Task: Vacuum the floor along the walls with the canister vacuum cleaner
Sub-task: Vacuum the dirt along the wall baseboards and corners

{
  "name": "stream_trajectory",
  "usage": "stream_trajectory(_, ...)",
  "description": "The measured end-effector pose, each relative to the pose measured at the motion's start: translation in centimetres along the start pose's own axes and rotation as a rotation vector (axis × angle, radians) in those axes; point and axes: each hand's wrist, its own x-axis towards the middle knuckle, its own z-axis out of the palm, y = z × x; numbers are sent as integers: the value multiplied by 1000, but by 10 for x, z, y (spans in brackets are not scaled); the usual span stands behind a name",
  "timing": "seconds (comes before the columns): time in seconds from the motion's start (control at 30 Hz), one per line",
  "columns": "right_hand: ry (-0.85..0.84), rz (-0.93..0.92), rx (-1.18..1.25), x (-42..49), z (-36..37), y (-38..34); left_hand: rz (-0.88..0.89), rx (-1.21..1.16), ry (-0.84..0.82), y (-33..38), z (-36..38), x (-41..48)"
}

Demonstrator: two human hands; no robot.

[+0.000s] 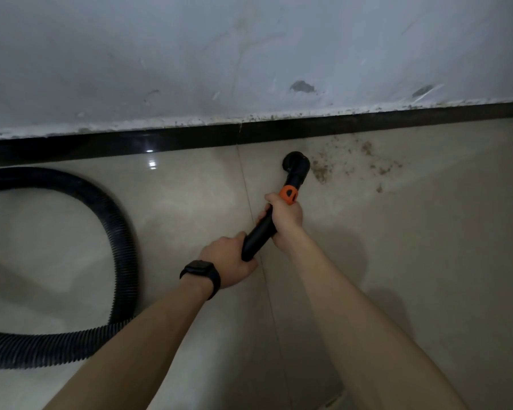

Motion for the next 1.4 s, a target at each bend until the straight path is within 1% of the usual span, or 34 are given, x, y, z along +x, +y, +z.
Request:
stream_trajectory(0.2, 11, -26, 82, 24, 6, -8, 18, 95, 43, 2, -12, 30)
stream_trajectory(0.43, 5, -45, 95, 36, 21, -16, 23, 87, 113, -10, -16, 51)
stream_trajectory(0.67, -27, -51, 50, 19, 38, -5, -29, 14, 161, -28, -18, 31)
stream_trajectory(0.9, -173, 5, -31, -7, 51, 15, -136, -133, 144, -44, -14, -5)
stream_trajectory(0.97, -156, 24, -7, -13, 43, 25, -135, -98, 117, -44, -14, -15)
stream_trajectory(1.03, -101, 35, 32, -19, 26, 35, -111, -8, 76, -38, -9, -23)
stream_trajectory(1.13, 20, 38, 118, -27, -9, 49, -38, 124, 2, -20, 5, -29)
stream_trajectory(1.2, 62, 44, 163, -32, -33, 54, 28, 189, -31, -6, 15, -31)
stream_trajectory(1.3, 95, 41, 179, -35, -64, 53, 105, 253, -58, 17, 25, -29)
stream_trajectory(1.4, 128, 24, 153, -36, -79, 44, 142, 278, -49, 34, 30, -26)
